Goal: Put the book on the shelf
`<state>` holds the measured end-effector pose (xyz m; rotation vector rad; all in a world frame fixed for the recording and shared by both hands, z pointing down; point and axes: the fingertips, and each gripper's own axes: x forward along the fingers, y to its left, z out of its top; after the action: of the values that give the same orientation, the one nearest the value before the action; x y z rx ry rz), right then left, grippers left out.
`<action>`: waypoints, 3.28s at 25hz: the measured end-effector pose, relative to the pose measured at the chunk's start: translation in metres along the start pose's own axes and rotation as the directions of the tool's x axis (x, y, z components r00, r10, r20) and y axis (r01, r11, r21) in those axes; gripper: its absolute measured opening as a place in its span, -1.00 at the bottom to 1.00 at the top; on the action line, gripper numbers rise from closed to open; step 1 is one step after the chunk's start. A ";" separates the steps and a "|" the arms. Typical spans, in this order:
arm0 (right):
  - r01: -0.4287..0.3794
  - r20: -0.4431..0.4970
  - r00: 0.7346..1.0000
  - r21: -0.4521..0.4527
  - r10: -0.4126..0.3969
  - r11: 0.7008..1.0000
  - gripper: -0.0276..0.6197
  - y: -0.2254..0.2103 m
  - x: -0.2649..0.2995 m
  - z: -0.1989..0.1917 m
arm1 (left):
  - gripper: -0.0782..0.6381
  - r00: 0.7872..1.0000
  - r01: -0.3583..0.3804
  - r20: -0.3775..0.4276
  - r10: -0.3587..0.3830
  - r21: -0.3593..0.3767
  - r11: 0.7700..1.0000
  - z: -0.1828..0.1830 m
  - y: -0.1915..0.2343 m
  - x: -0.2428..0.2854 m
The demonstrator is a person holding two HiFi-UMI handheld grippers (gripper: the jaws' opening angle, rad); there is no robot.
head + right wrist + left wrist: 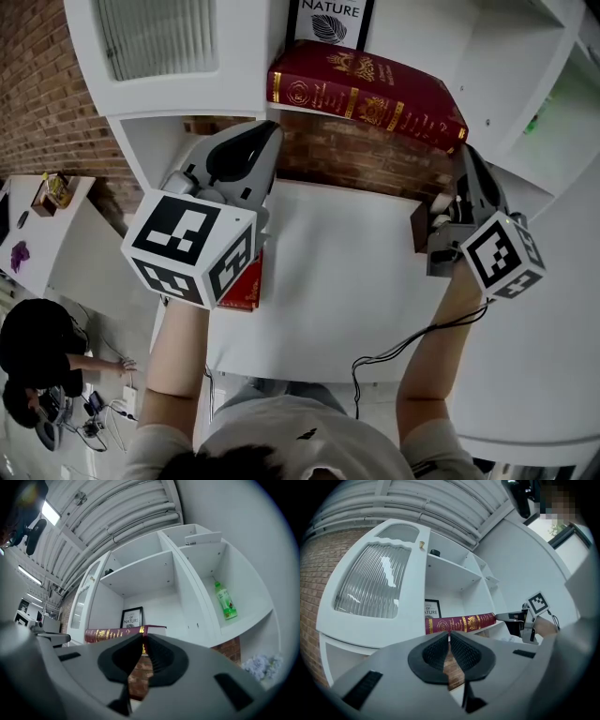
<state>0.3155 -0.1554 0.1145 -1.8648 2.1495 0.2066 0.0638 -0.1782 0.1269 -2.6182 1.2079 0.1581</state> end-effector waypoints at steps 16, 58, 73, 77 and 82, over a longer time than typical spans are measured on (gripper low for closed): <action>-0.023 0.005 1.000 0.043 0.023 0.999 -0.79 -0.015 0.018 -0.010 | -0.72 1.000 -0.022 -0.005 0.022 -0.009 1.000 -0.010 -0.001 0.007; -0.012 -0.095 0.995 -0.032 0.009 0.999 -0.88 0.103 -0.082 -0.060 | -0.72 0.937 0.345 -0.029 -0.348 -0.070 0.936 -0.045 -0.069 -0.029; -0.023 -0.123 0.992 -0.018 0.020 1.000 -0.89 0.139 -0.109 -0.087 | -0.72 0.915 0.396 -0.044 -0.401 -0.092 0.914 -0.065 -0.084 -0.062; -0.033 -0.135 0.990 -0.016 0.031 0.999 -0.88 0.150 -0.110 -0.095 | -0.72 0.911 0.404 -0.045 -0.410 -0.102 0.909 -0.070 -0.085 -0.069; -0.048 -0.140 0.989 -0.005 0.047 0.999 -0.89 0.161 -0.112 -0.103 | -0.72 0.909 0.409 -0.043 -0.415 -0.106 0.906 -0.074 -0.084 -0.076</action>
<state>0.1576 -0.0551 0.2343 -1.8863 2.2902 0.0974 0.0774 -0.0904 0.2292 -2.9121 0.6479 0.0502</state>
